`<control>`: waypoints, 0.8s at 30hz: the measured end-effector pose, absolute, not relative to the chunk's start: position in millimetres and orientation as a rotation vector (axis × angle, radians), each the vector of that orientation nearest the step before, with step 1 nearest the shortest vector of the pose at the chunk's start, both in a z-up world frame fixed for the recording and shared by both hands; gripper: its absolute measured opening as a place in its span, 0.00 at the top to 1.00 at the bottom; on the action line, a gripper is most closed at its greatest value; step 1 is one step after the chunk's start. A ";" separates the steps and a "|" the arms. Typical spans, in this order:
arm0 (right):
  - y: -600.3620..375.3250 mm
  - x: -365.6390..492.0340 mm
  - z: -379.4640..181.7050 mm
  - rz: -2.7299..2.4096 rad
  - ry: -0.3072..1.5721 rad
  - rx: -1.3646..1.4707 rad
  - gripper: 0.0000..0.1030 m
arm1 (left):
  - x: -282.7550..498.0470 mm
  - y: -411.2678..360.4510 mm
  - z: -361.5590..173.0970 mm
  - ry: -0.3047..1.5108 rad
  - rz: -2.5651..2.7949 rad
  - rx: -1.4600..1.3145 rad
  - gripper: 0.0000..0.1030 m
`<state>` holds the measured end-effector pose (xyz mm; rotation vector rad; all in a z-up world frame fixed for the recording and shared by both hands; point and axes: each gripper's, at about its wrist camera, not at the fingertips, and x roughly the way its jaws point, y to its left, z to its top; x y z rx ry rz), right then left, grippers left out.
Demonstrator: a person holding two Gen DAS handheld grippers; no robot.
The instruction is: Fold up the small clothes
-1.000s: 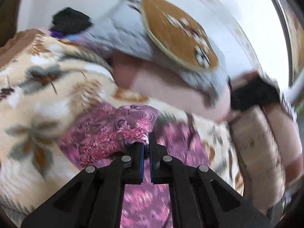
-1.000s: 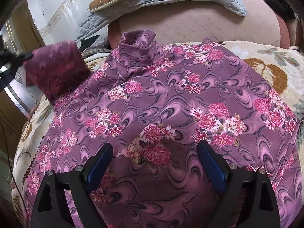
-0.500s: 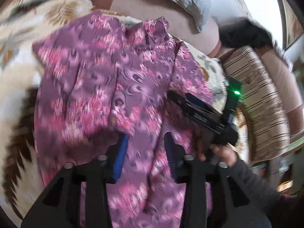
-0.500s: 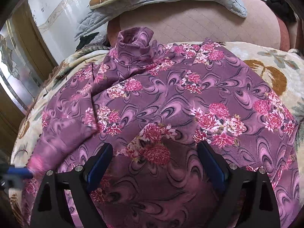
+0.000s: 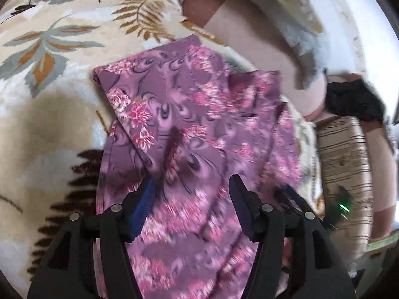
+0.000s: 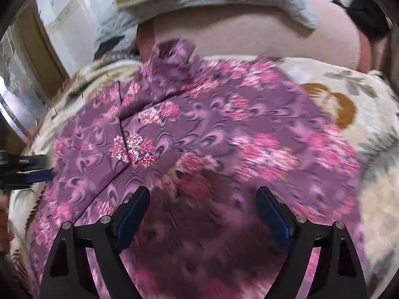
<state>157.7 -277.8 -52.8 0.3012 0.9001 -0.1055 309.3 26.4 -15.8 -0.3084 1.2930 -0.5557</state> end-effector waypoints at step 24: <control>-334.4 63.7 -76.0 -0.094 0.814 0.496 0.01 | 175.8 -85.4 -24.1 1.487 -0.832 -0.161 0.95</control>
